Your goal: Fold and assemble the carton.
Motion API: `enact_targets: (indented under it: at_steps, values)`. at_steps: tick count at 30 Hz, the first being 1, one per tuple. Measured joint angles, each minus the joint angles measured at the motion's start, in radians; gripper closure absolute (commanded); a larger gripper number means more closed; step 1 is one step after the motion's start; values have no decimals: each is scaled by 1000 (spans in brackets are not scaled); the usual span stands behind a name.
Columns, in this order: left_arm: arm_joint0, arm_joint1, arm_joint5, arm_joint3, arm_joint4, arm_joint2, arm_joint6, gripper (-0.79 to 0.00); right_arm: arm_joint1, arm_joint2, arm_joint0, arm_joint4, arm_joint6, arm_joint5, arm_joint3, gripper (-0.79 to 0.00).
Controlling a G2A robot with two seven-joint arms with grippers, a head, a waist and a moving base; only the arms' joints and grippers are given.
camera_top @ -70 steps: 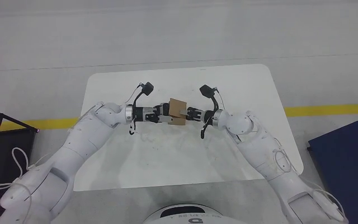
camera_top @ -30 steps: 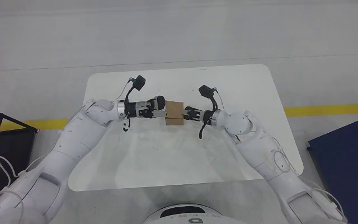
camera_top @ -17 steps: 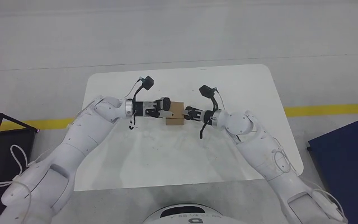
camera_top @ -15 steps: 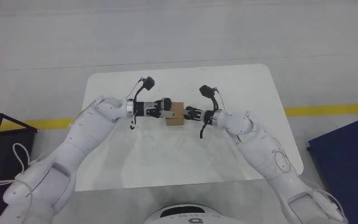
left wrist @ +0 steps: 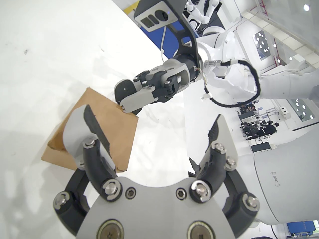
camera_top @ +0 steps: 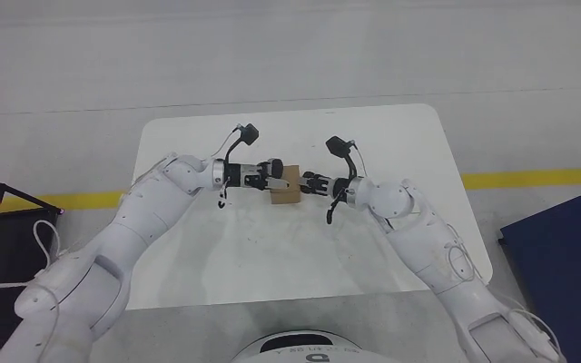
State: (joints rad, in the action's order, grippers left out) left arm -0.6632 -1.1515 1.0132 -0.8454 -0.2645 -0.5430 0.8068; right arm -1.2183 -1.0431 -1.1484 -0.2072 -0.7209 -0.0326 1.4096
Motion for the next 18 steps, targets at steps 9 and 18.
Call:
enact_targets:
  at_steps: [9, 18]
  values:
    - [-64, 58, -1, -105, 69, -166, -44, -785, 25, -103, -70, 19, 9, -20, 96, -52]
    - [-202, 126, -1, -151, 234, -336, -143, -785, 31, -106, -93, 2, -8, 13, 165, 0]
